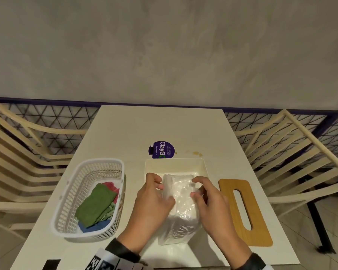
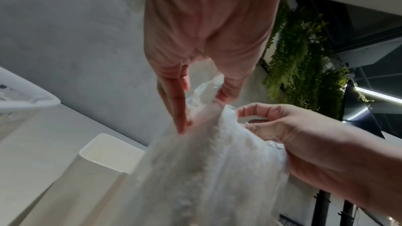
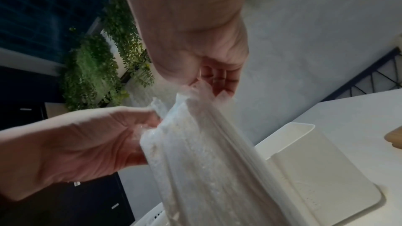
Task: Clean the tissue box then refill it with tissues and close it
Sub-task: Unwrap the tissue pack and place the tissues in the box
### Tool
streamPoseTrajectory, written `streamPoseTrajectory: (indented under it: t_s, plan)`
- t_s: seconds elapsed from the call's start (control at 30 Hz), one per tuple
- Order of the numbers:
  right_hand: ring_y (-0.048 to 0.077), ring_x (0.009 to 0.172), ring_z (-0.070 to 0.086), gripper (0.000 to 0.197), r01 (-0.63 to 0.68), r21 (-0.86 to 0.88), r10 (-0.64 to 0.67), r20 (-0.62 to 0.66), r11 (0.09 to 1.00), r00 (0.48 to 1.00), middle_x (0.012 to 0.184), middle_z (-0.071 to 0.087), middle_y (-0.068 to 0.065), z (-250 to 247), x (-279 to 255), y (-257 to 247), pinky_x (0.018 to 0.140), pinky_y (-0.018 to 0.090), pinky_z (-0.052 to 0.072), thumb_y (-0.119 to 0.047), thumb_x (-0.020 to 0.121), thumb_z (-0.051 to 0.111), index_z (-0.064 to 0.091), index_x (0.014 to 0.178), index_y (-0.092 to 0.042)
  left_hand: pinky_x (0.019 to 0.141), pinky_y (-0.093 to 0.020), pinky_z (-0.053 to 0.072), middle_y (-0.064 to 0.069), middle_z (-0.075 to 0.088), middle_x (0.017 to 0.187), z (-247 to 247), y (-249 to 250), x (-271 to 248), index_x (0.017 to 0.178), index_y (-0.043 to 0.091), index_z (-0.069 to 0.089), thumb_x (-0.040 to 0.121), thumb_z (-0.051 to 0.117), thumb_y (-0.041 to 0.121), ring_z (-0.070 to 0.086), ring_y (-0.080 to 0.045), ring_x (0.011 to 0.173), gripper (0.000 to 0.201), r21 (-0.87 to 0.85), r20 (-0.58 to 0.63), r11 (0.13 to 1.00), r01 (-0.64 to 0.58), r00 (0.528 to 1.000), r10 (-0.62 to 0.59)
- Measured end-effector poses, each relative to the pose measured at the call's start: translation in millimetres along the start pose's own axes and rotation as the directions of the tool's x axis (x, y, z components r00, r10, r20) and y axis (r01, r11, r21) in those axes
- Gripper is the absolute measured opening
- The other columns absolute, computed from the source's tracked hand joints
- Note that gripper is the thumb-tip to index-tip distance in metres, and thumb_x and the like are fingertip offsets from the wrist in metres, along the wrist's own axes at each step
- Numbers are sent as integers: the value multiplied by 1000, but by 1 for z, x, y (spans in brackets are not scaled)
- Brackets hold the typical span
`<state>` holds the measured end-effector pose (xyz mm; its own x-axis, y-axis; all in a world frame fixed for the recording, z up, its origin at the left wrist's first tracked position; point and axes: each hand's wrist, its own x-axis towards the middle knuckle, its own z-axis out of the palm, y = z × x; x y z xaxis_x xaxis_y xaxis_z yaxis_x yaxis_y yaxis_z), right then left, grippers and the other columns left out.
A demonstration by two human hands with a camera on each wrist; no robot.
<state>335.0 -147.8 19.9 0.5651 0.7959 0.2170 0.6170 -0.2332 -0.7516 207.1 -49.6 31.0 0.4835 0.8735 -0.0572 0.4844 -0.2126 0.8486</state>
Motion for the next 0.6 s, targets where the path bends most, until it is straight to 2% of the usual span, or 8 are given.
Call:
streamPoseTrajectory:
  t_s: [0.1, 0.23, 0.3, 0.37, 0.43, 0.47, 0.5, 0.6]
  plan:
    - [5, 62, 52, 28, -32, -24, 32, -6, 999, 999, 72, 57, -8, -5, 3, 4, 55, 8, 38, -9, 88, 63, 60, 111, -23, 75, -40, 56, -8, 70, 82, -8, -5, -1, 85, 8, 58, 89, 52, 8, 68, -21, 68, 8, -355, 40, 915, 190, 981, -189]
    - [0, 67, 51, 23, -25, -106, 25, 0, 994, 1000, 83, 55, -10, -3, 4, 8, 57, 4, 34, -9, 89, 61, 66, 108, -20, 70, -49, 58, -22, 63, 92, -17, -13, 0, 92, -5, 58, 92, 45, 4, 63, -31, 89, 16, -802, 504, 164, 575, 797, -333]
    - [2, 69, 51, 23, -38, -113, 37, -18, 993, 999, 86, 54, -10, -2, 1, 8, 58, 5, 34, -11, 90, 60, 65, 110, -21, 67, -52, 57, -25, 62, 94, -16, -20, 2, 103, -7, 55, 91, 42, -2, 62, -34, 89, 18, -796, 573, -8, 605, 750, -330]
    - [5, 74, 53, 24, -60, -97, 58, -22, 994, 998, 88, 54, -9, -1, -1, 8, 59, 6, 35, -14, 91, 59, 62, 114, -21, 65, -46, 60, -26, 63, 99, -10, -23, 3, 115, -7, 49, 91, 40, -6, 65, -33, 85, 25, -748, 533, 205, 631, 755, -381]
    - [5, 77, 52, 26, -68, -106, 68, -5, 992, 998, 92, 53, -9, 1, -4, 8, 60, 9, 36, -17, 93, 57, 60, 118, -21, 71, -40, 59, -17, 61, 106, -4, -27, 3, 122, 3, 43, 89, 46, -4, 65, -27, 85, 33, -513, 287, 721, 466, 885, -367]
    - [6, 76, 52, 26, -62, -122, 62, -4, 991, 998, 92, 53, -10, 1, -5, 9, 59, 10, 36, -18, 93, 56, 60, 119, -21, 82, -39, 56, -9, 56, 116, -3, -29, 4, 125, 12, 39, 86, 52, -2, 62, -24, 95, 42, -273, 141, 929, 249, 966, -217]
    - [6, 75, 52, 26, -58, -136, 57, -10, 989, 998, 92, 52, -10, 2, -6, 10, 57, 9, 34, -19, 93, 56, 60, 119, -22, 95, -35, 49, -2, 49, 124, -5, -28, 5, 126, 18, 37, 83, 55, -2, 54, -19, 109, 52, -16, 36, 1000, -27, 999, 28]
    - [6, 74, 52, 25, -59, -147, 57, -23, 987, 998, 95, 53, -11, 2, -7, 12, 56, 10, 34, -22, 93, 56, 61, 117, -24, 102, -20, 28, 9, 46, 123, -15, -4, 10, 122, 24, 44, 77, 57, 0, 34, -7, 117, 52, 329, 32, 768, -549, 819, 572]
